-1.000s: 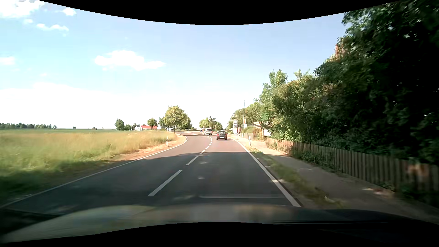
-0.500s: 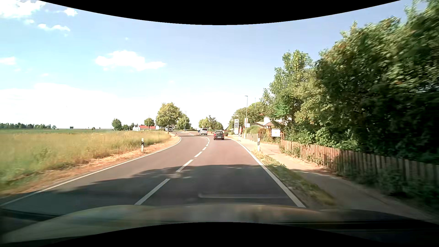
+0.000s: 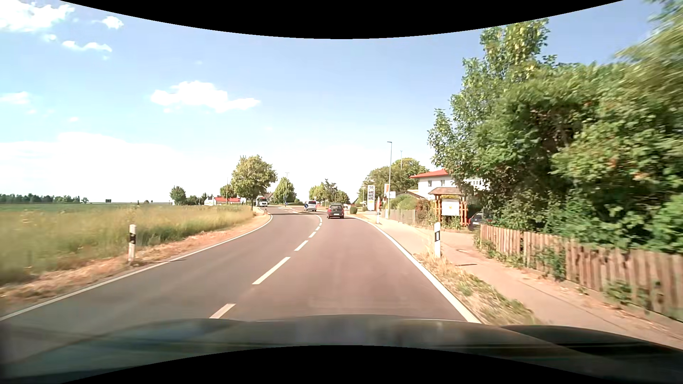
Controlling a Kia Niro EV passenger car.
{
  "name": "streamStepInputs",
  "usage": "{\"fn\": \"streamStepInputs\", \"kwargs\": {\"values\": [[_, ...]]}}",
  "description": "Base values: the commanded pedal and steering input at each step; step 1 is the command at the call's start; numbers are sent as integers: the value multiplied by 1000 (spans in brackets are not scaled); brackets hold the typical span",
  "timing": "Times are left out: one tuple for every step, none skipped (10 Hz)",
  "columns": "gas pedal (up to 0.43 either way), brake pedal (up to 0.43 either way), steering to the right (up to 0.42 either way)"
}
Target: Follow the waypoints while adhering to traffic rules and regulations
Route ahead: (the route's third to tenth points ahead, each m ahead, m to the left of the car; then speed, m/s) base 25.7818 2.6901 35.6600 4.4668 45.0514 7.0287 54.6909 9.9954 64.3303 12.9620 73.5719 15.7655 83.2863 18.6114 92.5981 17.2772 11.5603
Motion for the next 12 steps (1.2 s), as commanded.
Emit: {"fn": "streamStepInputs", "kwargs": {"values": [[67, 6, -7], [67, 6, -7], [67, 6, -7], [67, 6, -8], [67, 6, -9], [67, 6, -10], [67, 6, -11], [67, 6, -11], [59, 6, -11], [59, 6, -12], [59, 6, -12], [59, 6, -12]]}}
